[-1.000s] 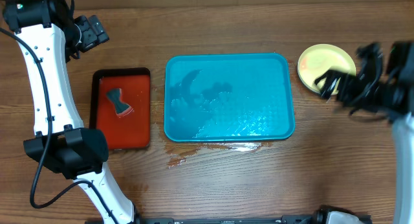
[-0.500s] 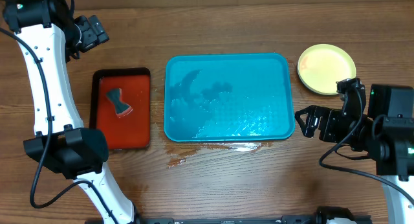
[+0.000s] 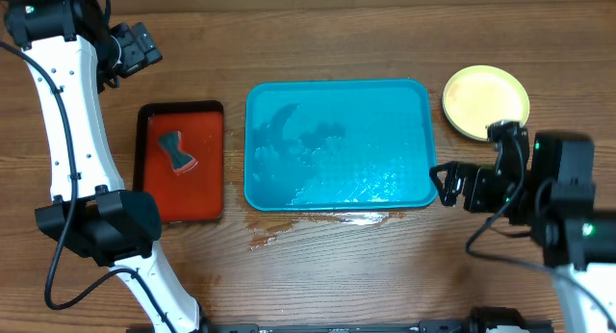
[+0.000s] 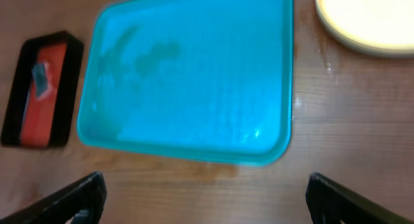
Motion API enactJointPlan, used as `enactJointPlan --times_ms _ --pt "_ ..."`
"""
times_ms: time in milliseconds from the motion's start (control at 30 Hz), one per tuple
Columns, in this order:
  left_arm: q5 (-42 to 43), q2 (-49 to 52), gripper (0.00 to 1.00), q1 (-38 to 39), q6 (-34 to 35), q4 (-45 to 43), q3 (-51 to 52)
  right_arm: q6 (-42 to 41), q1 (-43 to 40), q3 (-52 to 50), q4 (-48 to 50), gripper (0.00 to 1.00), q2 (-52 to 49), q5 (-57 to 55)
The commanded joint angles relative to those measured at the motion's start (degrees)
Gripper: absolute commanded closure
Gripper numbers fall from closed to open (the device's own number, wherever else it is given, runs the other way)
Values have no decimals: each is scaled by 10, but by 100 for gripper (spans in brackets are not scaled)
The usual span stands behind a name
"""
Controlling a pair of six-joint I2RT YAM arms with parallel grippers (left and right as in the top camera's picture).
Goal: Clean dirty plates on tray and stack at the side
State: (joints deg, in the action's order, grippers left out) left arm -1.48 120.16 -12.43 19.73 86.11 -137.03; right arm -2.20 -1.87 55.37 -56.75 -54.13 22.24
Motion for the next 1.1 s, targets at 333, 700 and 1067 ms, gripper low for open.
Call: enactJointPlan --times_ms 333,700,1067 --pt "5 5 0 1 0 2 1 7 48 -336 315 0 340 3" --pt "5 5 0 1 0 2 1 7 83 -475 433 0 540 -84" --pt "5 5 0 1 0 2 1 7 82 -540 562 0 540 -162"
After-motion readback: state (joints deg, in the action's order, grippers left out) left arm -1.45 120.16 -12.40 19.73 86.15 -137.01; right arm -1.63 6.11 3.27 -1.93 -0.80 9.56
